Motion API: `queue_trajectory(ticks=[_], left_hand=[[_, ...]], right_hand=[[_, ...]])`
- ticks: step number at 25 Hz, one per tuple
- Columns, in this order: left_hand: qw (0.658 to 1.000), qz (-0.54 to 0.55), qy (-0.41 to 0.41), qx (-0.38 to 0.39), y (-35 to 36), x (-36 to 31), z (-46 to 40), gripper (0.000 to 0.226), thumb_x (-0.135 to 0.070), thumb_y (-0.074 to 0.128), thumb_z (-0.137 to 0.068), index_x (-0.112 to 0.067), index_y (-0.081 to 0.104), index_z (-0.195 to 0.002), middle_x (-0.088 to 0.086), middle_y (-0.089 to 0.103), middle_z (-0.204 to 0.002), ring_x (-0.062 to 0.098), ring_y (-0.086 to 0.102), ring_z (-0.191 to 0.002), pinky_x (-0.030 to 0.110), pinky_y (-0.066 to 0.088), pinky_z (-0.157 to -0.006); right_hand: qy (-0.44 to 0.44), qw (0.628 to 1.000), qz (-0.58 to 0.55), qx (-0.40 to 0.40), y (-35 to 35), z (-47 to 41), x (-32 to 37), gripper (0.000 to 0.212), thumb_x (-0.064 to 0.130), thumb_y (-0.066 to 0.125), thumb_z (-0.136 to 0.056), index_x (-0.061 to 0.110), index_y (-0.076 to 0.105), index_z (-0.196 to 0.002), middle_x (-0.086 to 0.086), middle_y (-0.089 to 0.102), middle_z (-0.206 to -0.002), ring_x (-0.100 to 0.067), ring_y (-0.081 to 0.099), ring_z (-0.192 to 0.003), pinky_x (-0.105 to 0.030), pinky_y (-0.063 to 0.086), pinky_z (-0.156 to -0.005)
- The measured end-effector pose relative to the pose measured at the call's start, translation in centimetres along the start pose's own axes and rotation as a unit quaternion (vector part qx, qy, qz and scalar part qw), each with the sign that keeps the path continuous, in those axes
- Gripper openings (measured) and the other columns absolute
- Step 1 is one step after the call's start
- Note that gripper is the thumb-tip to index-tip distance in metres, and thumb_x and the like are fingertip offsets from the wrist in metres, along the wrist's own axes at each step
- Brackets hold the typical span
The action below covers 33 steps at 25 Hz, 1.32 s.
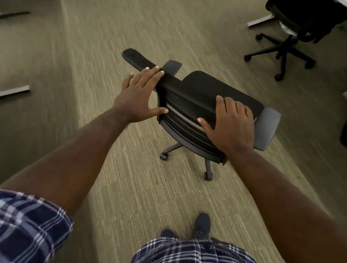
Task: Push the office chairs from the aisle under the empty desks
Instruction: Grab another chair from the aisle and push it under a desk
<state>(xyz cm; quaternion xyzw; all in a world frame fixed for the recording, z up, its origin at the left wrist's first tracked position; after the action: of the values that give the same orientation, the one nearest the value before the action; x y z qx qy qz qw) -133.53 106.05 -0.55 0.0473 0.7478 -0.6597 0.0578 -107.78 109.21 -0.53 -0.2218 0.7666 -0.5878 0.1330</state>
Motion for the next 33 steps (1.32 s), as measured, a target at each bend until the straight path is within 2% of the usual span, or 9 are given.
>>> queue_trajectory(ticks=[2, 5, 7, 9, 12, 16, 21, 28, 33], left_hand=[[1.0, 0.0, 0.009, 0.021, 0.3, 0.5, -2.2, 0.099, -0.068, 0.065, -0.078, -0.024, 0.021, -0.155, -0.003, 0.021, -0.163, 0.02, 0.008, -0.151, 0.054, 0.002, -0.12], [0.999, 0.014, 0.026, 0.027, -0.2, 1.0, -5.1, 0.089, -0.073, 0.061, -0.076, -0.022, 0.04, -0.146, 0.001, 0.043, -0.151, 0.023, 0.027, -0.145, 0.055, 0.003, -0.12], [0.998, 0.01, 0.037, 0.043, -0.6, 1.1, -6.3, 0.09, -0.08, 0.06, -0.071, -0.019, 0.051, -0.137, 0.005, 0.056, -0.137, 0.025, 0.044, -0.133, 0.052, 0.015, -0.119], [0.997, 0.019, 0.039, 0.058, -1.0, 1.0, -6.7, 0.092, -0.086, 0.062, -0.061, -0.02, 0.059, -0.125, 0.004, 0.062, -0.121, 0.027, 0.053, -0.117, 0.047, 0.032, -0.11], [0.997, 0.056, 0.025, 0.053, -1.2, 0.0, -5.9, 0.085, -0.087, 0.067, -0.049, -0.023, 0.062, -0.105, -0.002, 0.062, -0.102, 0.022, 0.057, -0.097, 0.043, 0.048, -0.089], [0.997, 0.064, 0.011, 0.037, -1.1, -1.5, -4.4, 0.088, -0.095, 0.057, -0.042, -0.022, 0.062, -0.093, -0.007, 0.059, -0.09, 0.015, 0.055, -0.082, 0.033, 0.045, -0.068], [0.999, 0.046, 0.007, 0.027, -0.7, -1.8, -3.0, 0.08, -0.094, 0.058, -0.045, -0.025, 0.057, -0.086, -0.01, 0.055, -0.085, 0.013, 0.053, -0.081, 0.031, 0.04, -0.066], [0.998, 0.046, -0.033, -0.031, -0.6, -2.5, 0.2, 0.078, -0.093, 0.057, -0.049, -0.022, 0.056, -0.081, -0.009, 0.054, -0.078, 0.013, 0.051, -0.075, 0.029, 0.035, -0.064], [0.994, 0.028, -0.085, -0.065, -0.8, -2.9, 2.7, 0.084, -0.097, 0.051, -0.052, -0.018, 0.06, -0.081, -0.006, 0.058, -0.077, 0.014, 0.053, -0.072, 0.031, 0.042, -0.063]], right_hand=[[0.016, 1.0, -0.007, 0.006, 0.2, -0.7, -0.2, 0.082, 0.07, 0.044, -0.091, 0.002, 0.049, -0.136, -0.019, 0.06, -0.125, -0.036, 0.057, -0.114, -0.048, 0.042, -0.099], [0.04, 0.999, -0.006, -0.003, -0.1, -1.2, -0.7, 0.087, 0.078, 0.039, -0.088, 0.002, 0.058, -0.125, -0.017, 0.067, -0.112, -0.034, 0.062, -0.103, -0.046, 0.047, -0.092], [0.057, 0.998, -0.004, -0.003, -0.3, -1.0, -1.3, 0.088, 0.084, 0.033, -0.085, 0.005, 0.062, -0.112, -0.014, 0.068, -0.102, -0.032, 0.064, -0.095, -0.044, 0.048, -0.087], [0.083, 0.997, -0.005, 0.003, -0.4, -0.9, -2.0, 0.091, 0.09, 0.029, -0.081, 0.007, 0.063, -0.096, -0.012, 0.067, -0.09, -0.031, 0.063, -0.085, -0.042, 0.049, -0.081], [0.114, 0.993, -0.007, 0.017, -0.7, -0.8, -2.9, 0.099, 0.098, 0.023, -0.072, 0.008, 0.062, -0.085, -0.013, 0.066, -0.083, -0.032, 0.063, -0.081, -0.043, 0.051, -0.079], [0.111, 0.994, -0.005, 0.019, -0.6, -0.3, -4.3, 0.102, 0.103, 0.023, -0.064, 0.01, 0.062, -0.081, -0.01, 0.065, -0.08, -0.029, 0.062, -0.078, -0.041, 0.048, -0.076], [0.089, 0.996, -0.006, -0.019, -0.2, -0.2, -5.2, 0.096, 0.103, 0.029, -0.063, 0.013, 0.059, -0.071, -0.005, 0.061, -0.07, -0.026, 0.059, -0.067, -0.035, 0.043, -0.068], [0.022, 0.998, -0.035, -0.052, -0.3, -0.4, -5.9, 0.096, 0.102, 0.031, -0.064, 0.011, 0.061, -0.07, -0.007, 0.064, -0.069, -0.029, 0.062, -0.067, -0.036, 0.047, -0.07], [-0.027, 0.995, -0.057, -0.076, -0.6, -1.3, -6.1, 0.093, 0.1, 0.032, -0.064, 0.012, 0.062, -0.068, -0.005, 0.064, -0.066, -0.027, 0.062, -0.065, -0.034, 0.045, -0.067]])
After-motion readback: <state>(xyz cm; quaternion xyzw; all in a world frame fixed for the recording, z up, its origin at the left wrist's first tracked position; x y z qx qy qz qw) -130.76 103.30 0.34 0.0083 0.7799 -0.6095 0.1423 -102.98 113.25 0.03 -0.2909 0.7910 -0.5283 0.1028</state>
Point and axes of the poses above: each hand's wrist, its own z-axis away from the middle knuckle, its own y-axis out of the palm, x = y × z, the point moved 5 cm from there along -z, towards the middle knuckle
